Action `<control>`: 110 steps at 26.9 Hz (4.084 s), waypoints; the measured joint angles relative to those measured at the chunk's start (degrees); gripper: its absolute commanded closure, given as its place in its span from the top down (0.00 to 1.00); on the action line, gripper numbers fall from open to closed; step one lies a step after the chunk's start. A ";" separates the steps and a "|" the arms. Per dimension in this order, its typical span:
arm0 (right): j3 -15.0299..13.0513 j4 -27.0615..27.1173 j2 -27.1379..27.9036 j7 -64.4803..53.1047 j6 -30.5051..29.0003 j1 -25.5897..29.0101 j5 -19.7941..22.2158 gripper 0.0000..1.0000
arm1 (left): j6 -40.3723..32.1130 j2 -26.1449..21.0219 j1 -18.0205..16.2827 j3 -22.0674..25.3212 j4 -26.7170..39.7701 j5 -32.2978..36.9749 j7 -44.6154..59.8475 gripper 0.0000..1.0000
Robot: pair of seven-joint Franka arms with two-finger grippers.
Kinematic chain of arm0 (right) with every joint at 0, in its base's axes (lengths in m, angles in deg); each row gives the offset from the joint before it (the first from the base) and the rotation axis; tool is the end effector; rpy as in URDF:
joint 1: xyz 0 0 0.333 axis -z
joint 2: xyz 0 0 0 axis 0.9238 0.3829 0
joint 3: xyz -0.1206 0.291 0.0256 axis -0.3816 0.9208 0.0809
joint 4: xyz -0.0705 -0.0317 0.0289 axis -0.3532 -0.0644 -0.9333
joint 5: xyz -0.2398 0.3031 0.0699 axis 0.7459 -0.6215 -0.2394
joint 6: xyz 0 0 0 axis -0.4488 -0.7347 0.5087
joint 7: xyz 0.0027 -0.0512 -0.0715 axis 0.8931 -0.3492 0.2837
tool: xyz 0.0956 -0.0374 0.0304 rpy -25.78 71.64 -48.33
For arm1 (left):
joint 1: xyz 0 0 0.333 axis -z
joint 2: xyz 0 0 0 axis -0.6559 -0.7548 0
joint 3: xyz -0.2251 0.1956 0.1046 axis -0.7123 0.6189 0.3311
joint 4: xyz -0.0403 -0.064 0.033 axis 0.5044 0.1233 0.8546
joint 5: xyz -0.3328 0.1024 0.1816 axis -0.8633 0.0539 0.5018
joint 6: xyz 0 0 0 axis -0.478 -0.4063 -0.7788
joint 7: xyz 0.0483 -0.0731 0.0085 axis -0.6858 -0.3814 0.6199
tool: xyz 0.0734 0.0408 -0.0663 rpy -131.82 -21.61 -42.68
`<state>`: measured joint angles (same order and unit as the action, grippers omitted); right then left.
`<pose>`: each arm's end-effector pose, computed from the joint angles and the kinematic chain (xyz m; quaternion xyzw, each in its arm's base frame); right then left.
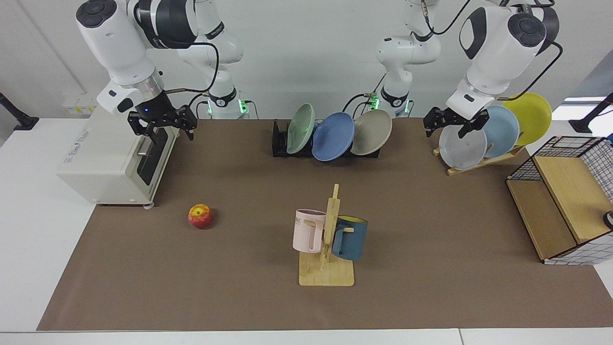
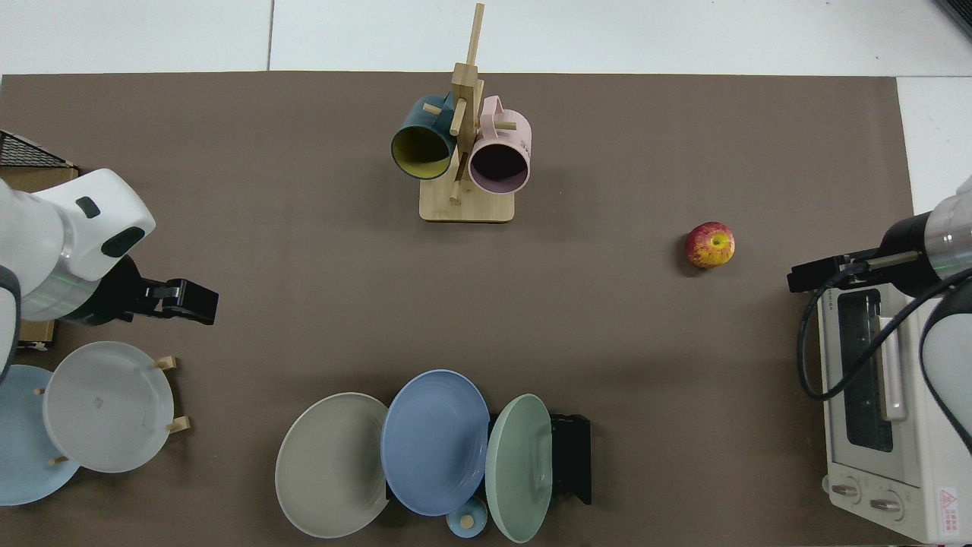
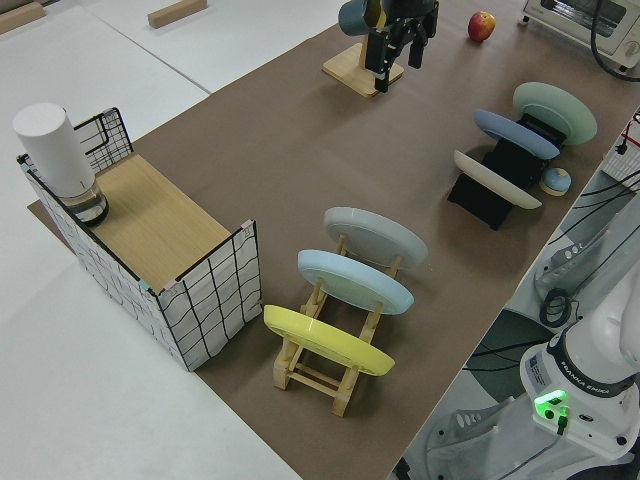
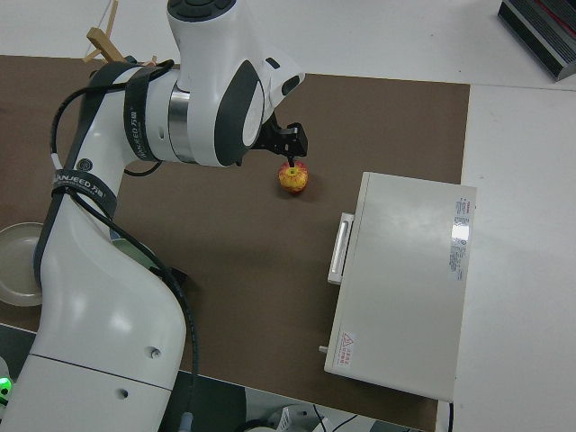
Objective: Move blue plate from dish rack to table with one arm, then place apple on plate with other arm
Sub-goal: 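Move the left gripper toward the blue plate in the dish rack, then grasp the blue plate's rim with the left gripper, then lift the blue plate out of the rack and lower it onto the table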
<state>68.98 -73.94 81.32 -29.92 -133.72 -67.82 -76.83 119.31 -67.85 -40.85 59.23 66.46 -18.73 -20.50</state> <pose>0.5394 0.0027 0.5701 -0.9986 -0.0488 0.0020 0.0215 0.5285 -0.0583 0.5552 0.9965 -0.0452 -0.0693 0.0096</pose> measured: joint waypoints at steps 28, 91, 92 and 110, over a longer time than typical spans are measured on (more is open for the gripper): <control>-0.01 0.00 0.00 0.00 0.00 0.00 0.00 1.00 | 7.35 2.16 11.22 -0.05 12.08 -0.10 11.49 1.00; -0.01 0.00 0.00 0.00 0.00 0.00 0.00 1.00 | 7.77 8.64 27.99 -7.14 23.30 8.37 39.20 0.00; -0.01 0.00 0.00 0.00 0.00 0.00 0.00 1.00 | 7.14 8.64 27.96 -7.02 22.73 8.65 39.24 0.00; -0.01 0.00 0.00 0.00 0.00 0.00 0.00 1.00 | 5.18 7.93 19.31 -5.82 13.70 8.15 31.13 0.00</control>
<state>68.97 -73.94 81.32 -29.92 -133.72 -67.82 -76.83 124.50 -59.91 -21.53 53.41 80.16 -10.58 10.62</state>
